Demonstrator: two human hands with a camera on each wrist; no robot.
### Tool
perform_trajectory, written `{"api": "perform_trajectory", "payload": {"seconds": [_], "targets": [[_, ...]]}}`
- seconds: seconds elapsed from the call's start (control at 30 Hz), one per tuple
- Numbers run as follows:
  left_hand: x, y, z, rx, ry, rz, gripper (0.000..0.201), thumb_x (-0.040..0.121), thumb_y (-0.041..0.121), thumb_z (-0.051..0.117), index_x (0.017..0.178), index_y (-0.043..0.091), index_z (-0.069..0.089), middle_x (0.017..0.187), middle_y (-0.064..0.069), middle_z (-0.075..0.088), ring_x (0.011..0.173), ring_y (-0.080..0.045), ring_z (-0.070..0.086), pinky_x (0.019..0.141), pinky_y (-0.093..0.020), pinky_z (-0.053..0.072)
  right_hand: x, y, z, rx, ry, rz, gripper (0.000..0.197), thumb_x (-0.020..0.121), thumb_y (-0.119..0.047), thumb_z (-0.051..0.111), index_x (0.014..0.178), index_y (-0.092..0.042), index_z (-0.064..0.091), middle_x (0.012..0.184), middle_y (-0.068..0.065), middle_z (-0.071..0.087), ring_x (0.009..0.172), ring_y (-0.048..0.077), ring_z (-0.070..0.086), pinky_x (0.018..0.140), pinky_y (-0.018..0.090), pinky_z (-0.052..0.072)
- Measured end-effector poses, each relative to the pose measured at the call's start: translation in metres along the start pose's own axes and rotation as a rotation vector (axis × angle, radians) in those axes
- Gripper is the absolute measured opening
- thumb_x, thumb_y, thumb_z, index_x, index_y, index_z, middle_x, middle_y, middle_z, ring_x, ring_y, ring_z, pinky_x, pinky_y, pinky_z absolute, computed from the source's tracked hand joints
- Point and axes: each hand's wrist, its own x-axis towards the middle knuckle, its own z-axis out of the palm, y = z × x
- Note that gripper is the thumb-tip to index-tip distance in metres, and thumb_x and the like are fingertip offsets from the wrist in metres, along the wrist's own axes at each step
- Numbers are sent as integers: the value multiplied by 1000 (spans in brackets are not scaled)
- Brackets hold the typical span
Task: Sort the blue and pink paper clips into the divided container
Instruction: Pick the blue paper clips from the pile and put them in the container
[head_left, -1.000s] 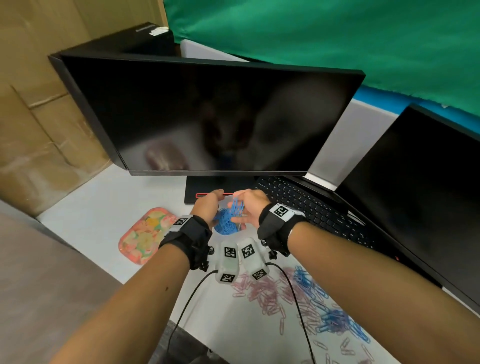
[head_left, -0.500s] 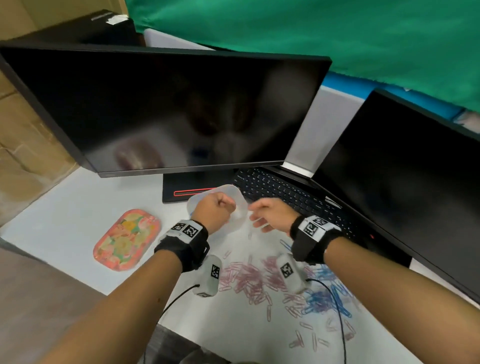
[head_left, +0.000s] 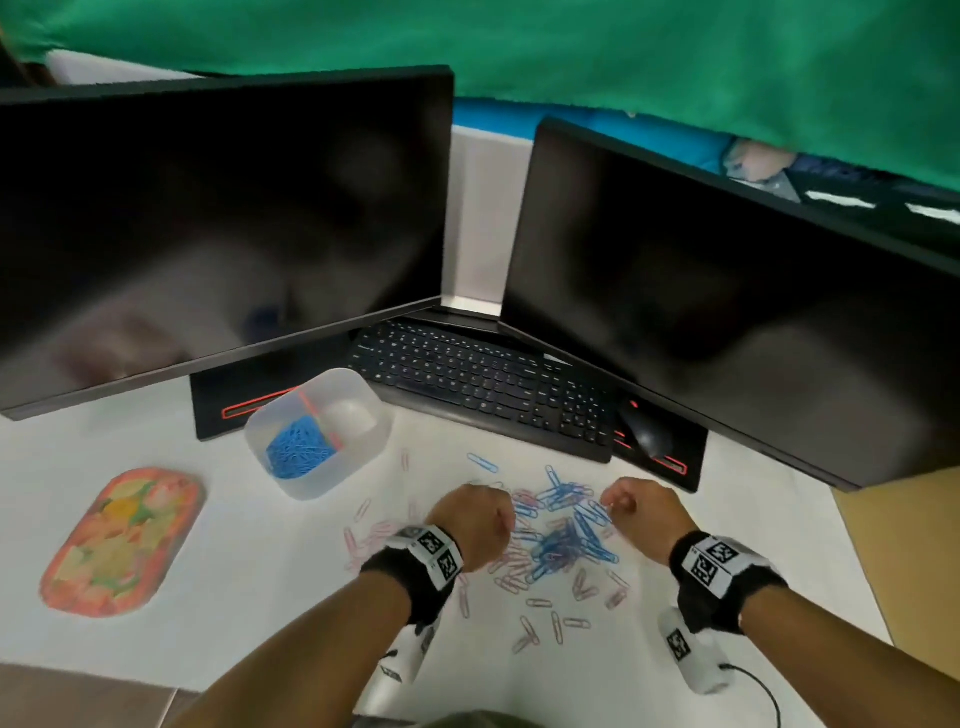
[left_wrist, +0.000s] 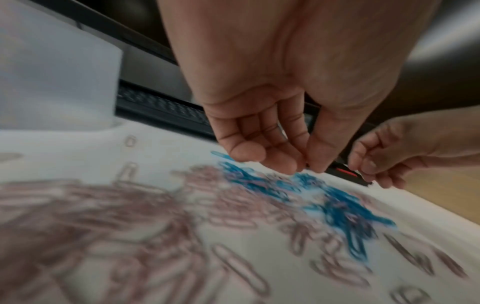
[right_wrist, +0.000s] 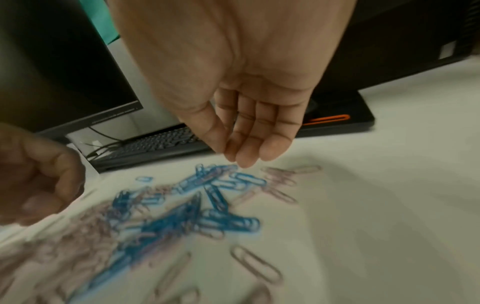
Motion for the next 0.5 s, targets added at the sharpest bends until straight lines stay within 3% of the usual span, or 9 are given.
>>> {"api": "perform_trajectory", "payload": {"seconds": [0.1,0.27,0.4,0.5], "targets": [[7,17,28,71,-46,37,16,82,20,53,90,21,67,95,4,71,89,-17,65,77,-25,52,-14,17,7,-50,-15,-15,23,87,-8,48,85,-23,65,91,-2,65,82,13,60,63,13,43],[13,33,54,243,-92,48,21,84,28,58,101,15,61,101,-6,65,92,-27,63,79,-34,53,-26,28,25,-67,-51,-76,14,84,-13,61,95,-22,61,96,-6,59,88,13,59,76,23,51],[17,33,57,341,-69,39,25,90,32,53,107,14,60,109,-6,62,95,-27,62,82,-36,53,-28,32,31,-28,-59,-83,12,89,-12,55,97,-21,57,93,-8,54,72,0,55,56,11,46],[19,31,49,369,-79,10,26,93,30,49,110,15,59,111,-5,61,96,-26,63,83,-38,54,-27,36,31,9,-91,-105,14,90,-7,53,98,-18,57,89,-7,54,67,-2,53,50,11,45]]}}
